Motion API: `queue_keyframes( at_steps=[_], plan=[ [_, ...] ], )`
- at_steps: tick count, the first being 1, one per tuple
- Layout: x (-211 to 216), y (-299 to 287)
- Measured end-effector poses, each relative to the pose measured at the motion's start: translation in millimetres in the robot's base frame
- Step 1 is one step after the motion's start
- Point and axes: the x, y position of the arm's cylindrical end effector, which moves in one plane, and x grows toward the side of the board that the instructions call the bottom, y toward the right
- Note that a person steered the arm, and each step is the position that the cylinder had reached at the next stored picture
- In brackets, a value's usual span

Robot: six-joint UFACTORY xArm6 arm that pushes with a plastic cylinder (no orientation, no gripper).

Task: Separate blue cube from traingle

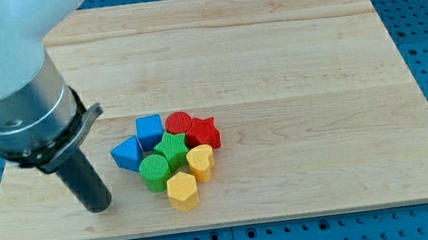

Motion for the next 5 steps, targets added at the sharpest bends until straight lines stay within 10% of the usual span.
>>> queue_keyframes(
  at_steps=[5],
  plan=[
    [-85.6,70.9]
  ],
)
